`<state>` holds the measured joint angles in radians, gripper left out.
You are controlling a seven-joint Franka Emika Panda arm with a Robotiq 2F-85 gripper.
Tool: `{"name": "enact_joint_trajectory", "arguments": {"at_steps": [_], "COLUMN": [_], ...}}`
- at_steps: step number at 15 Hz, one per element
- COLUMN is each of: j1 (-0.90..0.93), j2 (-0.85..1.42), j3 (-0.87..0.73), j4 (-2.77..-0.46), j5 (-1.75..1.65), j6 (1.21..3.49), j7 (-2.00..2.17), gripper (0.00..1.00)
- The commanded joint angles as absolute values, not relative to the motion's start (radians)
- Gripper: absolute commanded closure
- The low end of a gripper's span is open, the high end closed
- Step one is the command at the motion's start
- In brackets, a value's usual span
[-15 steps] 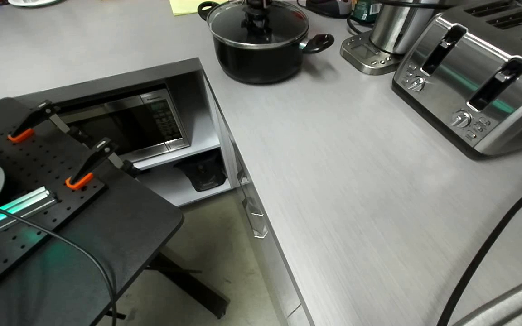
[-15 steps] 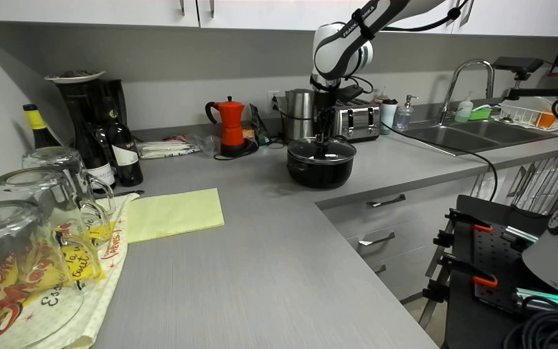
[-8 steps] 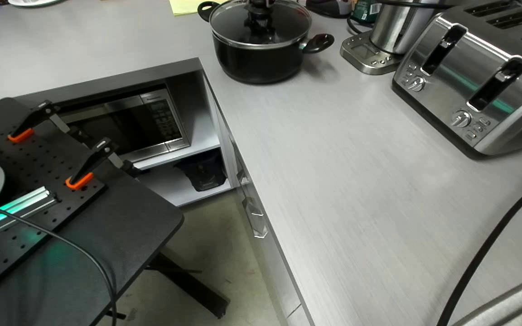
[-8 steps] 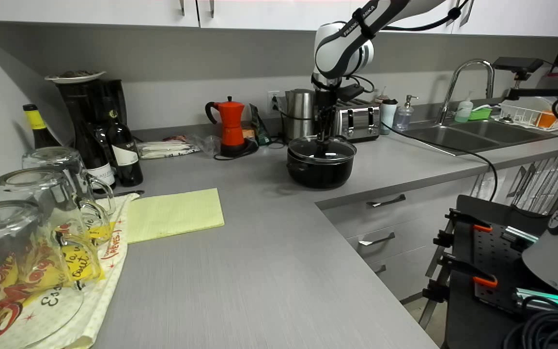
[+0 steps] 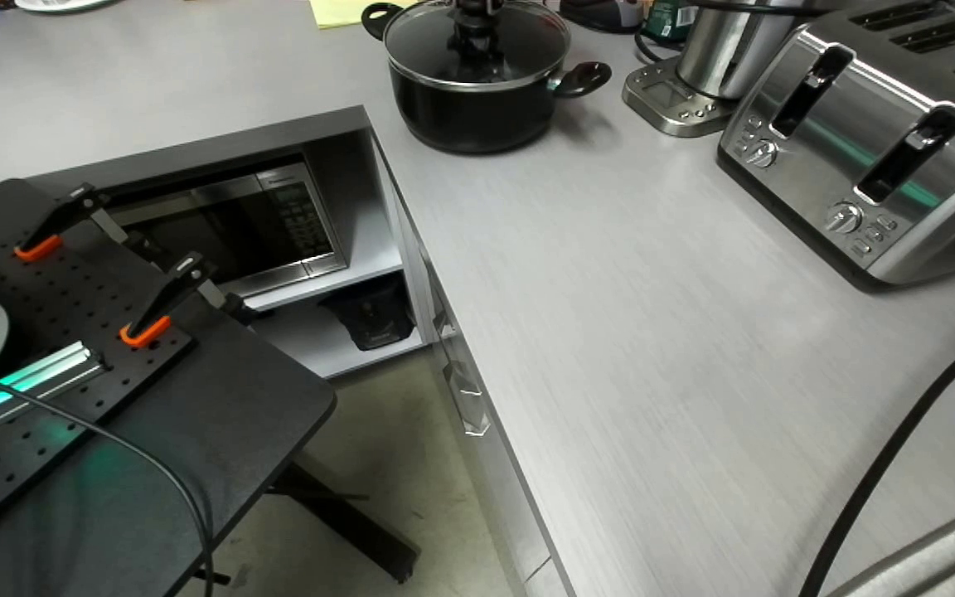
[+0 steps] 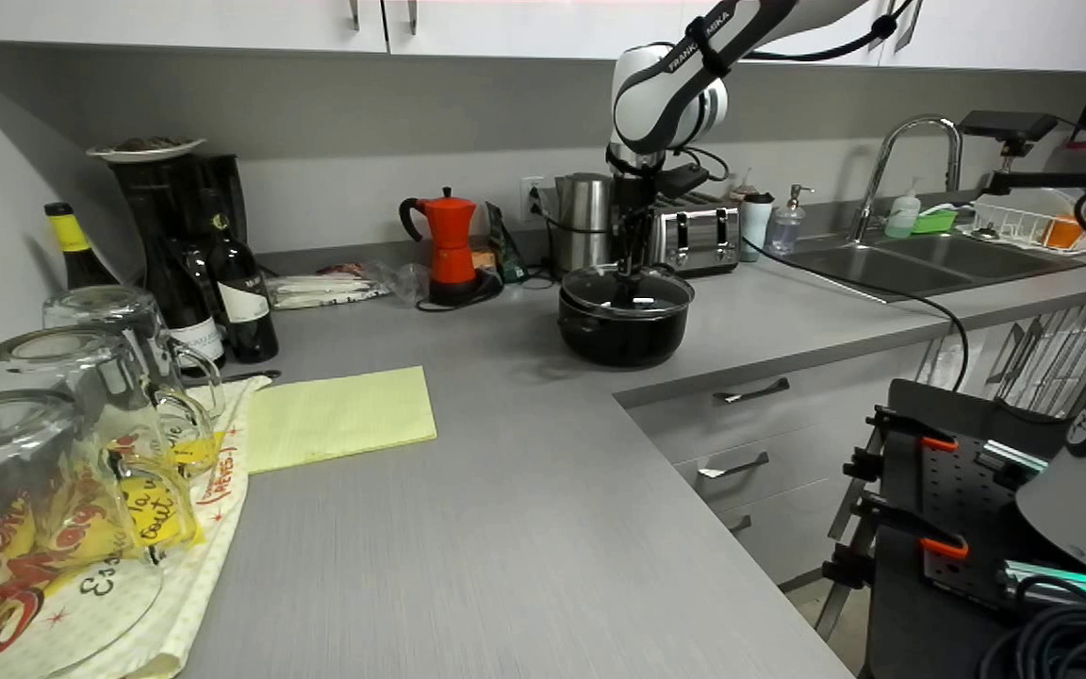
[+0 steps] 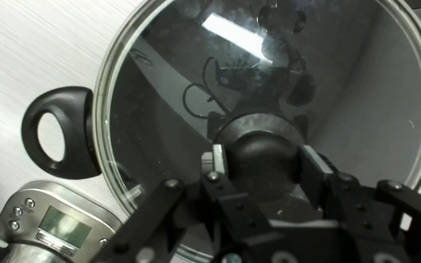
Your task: Put the glass lid on the black pot.
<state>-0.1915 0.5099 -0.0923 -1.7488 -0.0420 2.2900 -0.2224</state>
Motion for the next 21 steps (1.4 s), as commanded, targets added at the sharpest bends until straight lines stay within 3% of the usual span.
{"name": "enact_joint_trajectory", "arguments": {"at_steps": [1,21], "j1": [-0.189,-0.194], "j2": [0.502,0.518], "j3": [-0.086,-0.093], "j4": [-1.729,-1.717], "j5": [-0.046,-0.048], "j6": [2.26,2.26], "j7": [-0.227,-0.226], "gripper": [0.75,0.75]}}
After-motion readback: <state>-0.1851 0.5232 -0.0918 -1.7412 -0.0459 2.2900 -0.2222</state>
